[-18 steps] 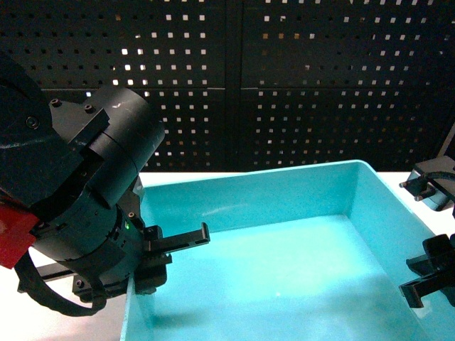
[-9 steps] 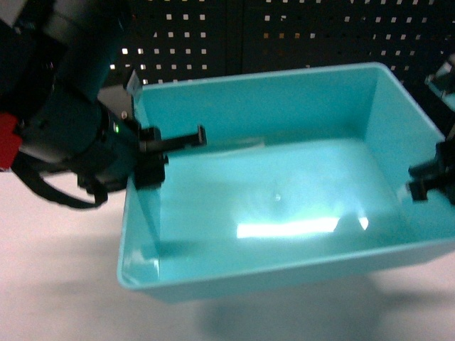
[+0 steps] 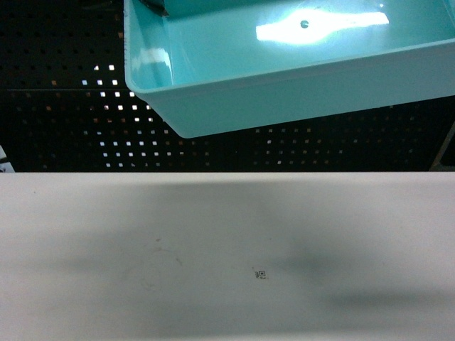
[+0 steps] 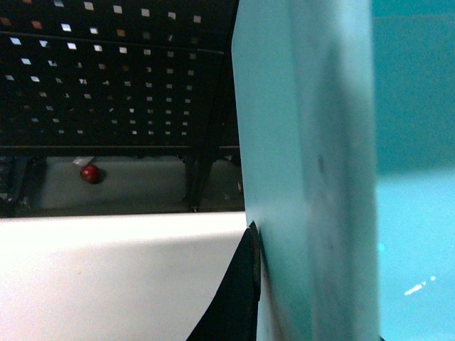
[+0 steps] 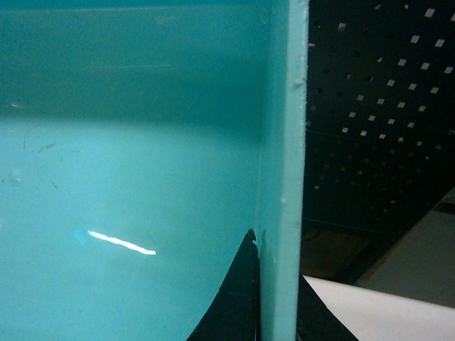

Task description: Stack blue boxes stably on right

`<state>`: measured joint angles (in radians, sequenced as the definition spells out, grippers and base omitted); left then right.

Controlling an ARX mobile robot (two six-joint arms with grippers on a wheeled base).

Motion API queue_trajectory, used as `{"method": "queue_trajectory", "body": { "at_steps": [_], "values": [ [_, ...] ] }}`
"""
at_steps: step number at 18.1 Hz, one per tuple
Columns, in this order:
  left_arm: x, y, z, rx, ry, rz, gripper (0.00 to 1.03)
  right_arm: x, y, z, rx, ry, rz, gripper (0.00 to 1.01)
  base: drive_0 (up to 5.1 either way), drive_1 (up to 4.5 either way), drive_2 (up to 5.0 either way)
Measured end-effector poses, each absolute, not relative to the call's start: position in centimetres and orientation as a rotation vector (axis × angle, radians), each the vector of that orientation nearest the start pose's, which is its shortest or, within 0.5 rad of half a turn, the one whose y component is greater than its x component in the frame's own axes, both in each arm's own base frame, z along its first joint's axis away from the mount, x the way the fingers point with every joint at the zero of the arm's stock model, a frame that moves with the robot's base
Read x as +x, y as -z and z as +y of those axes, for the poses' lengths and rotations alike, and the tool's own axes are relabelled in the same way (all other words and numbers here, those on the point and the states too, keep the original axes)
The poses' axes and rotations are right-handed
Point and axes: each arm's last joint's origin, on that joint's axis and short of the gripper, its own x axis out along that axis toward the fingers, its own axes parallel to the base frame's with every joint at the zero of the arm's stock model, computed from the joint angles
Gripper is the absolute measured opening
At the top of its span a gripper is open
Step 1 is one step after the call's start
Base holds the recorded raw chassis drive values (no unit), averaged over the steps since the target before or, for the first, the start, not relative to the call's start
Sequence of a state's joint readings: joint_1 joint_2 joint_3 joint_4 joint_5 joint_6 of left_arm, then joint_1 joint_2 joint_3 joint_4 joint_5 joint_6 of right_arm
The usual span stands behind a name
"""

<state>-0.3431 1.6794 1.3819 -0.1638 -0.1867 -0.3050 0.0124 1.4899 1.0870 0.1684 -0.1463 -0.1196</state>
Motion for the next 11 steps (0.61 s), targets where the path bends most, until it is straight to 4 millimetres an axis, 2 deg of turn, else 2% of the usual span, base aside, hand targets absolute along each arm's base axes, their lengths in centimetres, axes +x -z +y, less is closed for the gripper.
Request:
{"method": "queue_trajectory", "body": {
  "at_steps": [8, 11],
  "values": [
    [36.16, -30.64, -12.51, -0.153, 0.083, 0.45, 0.06, 34.07, -30.04, 0.86, -0.09, -0.169, 0.23, 0.02, 0.0, 0.0, 0.0],
    [36.15, -30.66, -12.5, -0.153, 0.082, 0.449, 0.06, 34.07, -30.04, 0.88, -0.089, -0.169, 0.23, 0.02, -2.3, -2.31, -2.3]
  ]
}}
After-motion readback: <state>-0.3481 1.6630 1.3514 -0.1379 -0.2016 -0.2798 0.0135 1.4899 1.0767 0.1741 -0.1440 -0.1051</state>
